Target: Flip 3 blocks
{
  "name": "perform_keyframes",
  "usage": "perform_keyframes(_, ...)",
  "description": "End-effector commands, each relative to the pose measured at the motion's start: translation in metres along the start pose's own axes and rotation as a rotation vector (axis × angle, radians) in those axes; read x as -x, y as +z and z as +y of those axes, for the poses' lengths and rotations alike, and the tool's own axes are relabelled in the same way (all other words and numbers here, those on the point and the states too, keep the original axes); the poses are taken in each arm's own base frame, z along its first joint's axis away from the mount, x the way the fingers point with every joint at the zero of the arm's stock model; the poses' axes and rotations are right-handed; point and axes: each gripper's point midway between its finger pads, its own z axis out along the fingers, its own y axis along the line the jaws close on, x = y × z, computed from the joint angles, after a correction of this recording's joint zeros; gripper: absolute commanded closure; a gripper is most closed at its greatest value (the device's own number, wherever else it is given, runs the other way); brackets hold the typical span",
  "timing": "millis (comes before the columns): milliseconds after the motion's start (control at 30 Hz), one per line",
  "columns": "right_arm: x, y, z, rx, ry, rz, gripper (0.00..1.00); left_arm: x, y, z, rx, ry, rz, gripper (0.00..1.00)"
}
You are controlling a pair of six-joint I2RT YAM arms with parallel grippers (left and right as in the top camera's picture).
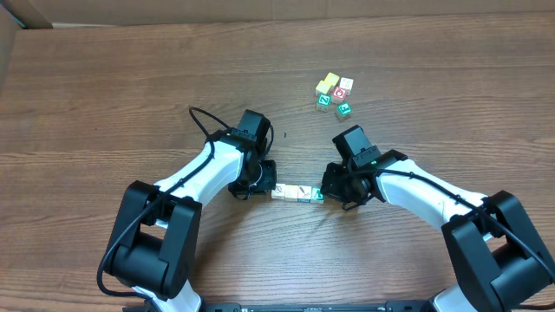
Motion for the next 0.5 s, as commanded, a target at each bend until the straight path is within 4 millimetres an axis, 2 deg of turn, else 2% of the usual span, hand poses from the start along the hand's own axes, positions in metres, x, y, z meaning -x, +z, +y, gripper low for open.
perform_keyframes(0,-0.007,0.001,0.005,0.014,-0.016,0.006,0.96,-0.008,0.004,0.000,0.003,-0.006,0.033,0.96)
perform_keyframes(233,-0.008,0.003,0.016,0.037,-0.046,-0.005,0.95,-0.014,0.004,0.014,0.074,-0.013,0.049,0.96)
perform_keyframes(333,-0.007,0.003,0.016,0.033,-0.050,-0.016,0.95,-0.014,0.003,0.022,0.120,-0.017,0.046,0.96)
perform_keyframes(467,-0.004,0.003,0.015,0.023,-0.049,-0.032,0.95,-0.014,0.003,0.023,0.126,-0.018,0.046,0.96)
